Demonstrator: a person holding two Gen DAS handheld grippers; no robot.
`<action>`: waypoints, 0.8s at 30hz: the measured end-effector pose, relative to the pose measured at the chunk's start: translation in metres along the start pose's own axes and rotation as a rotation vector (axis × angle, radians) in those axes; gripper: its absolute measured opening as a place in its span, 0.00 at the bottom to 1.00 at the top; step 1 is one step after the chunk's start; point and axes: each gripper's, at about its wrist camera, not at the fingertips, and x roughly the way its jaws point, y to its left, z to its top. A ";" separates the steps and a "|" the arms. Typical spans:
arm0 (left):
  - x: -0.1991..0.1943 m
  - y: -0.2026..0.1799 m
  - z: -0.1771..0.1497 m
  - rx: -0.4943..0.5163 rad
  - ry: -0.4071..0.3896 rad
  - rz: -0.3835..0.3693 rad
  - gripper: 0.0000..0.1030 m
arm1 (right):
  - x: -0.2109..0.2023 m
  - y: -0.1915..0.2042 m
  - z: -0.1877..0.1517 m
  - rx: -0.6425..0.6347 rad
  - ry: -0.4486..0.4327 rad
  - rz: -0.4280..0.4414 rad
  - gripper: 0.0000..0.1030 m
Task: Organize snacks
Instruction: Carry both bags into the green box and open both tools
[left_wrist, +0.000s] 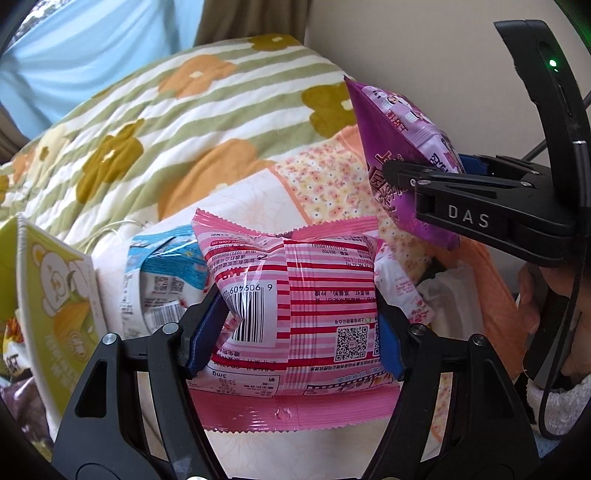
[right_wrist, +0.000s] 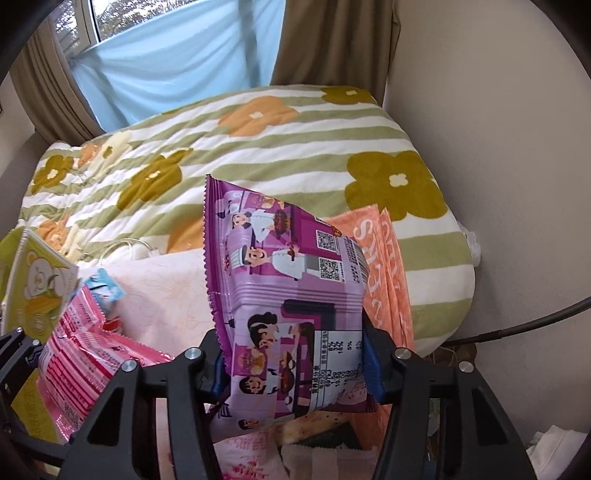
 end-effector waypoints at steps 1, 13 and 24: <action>-0.009 0.000 -0.001 -0.007 -0.015 0.005 0.66 | -0.008 0.001 0.001 -0.006 -0.010 0.009 0.50; -0.123 0.027 -0.015 -0.142 -0.198 0.098 0.66 | -0.102 0.047 0.017 -0.198 -0.135 0.151 0.50; -0.204 0.143 -0.050 -0.303 -0.307 0.226 0.66 | -0.144 0.147 0.028 -0.329 -0.215 0.272 0.50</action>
